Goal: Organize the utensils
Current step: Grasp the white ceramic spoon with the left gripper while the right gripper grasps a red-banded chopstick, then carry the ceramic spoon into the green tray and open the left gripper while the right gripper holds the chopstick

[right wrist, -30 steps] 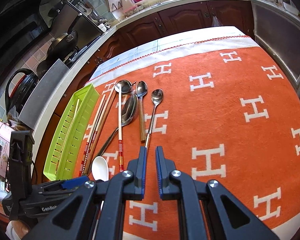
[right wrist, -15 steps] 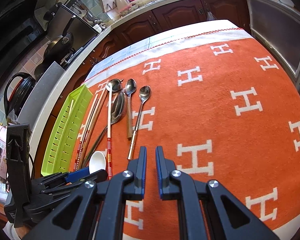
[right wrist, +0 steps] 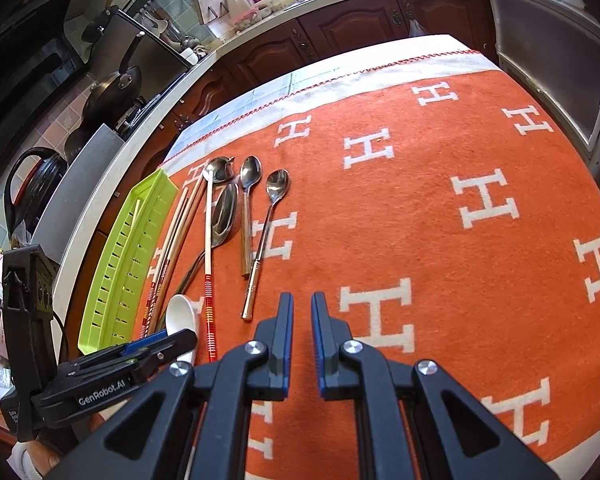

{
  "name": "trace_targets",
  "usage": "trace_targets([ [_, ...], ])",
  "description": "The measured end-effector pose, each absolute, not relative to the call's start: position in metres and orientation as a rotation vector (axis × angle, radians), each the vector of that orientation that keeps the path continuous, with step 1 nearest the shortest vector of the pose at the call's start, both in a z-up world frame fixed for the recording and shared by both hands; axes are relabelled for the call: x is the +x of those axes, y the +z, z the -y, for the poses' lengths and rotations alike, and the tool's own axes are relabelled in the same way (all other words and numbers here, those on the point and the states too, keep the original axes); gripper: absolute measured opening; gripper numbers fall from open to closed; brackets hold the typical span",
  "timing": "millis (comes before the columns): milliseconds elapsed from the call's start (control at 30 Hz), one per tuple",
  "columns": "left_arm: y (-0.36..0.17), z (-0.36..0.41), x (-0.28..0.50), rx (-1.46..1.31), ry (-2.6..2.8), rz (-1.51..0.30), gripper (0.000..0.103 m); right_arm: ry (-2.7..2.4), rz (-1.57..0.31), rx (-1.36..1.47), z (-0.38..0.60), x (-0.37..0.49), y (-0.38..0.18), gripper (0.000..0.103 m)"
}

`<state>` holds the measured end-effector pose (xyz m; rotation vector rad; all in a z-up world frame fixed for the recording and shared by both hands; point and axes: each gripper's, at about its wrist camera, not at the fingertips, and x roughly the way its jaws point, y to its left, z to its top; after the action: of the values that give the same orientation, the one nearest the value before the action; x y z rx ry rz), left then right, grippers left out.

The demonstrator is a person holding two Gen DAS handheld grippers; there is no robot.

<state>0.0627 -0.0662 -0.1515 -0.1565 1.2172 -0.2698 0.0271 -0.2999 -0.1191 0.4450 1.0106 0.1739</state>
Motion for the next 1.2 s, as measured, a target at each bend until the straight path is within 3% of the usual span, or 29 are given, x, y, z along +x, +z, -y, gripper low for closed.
trace_targets([
  [667,-0.143,0.067,0.052,-0.088,-0.377,-1.157,0.001,0.184,-1.018,0.344,0.27,0.024,-0.107,0.009],
  [1200,-0.055,-0.033,0.054,-0.121,-0.253,-0.999,0.001,0.253,-1.025,0.163,0.216,0.047,-0.101,0.009],
])
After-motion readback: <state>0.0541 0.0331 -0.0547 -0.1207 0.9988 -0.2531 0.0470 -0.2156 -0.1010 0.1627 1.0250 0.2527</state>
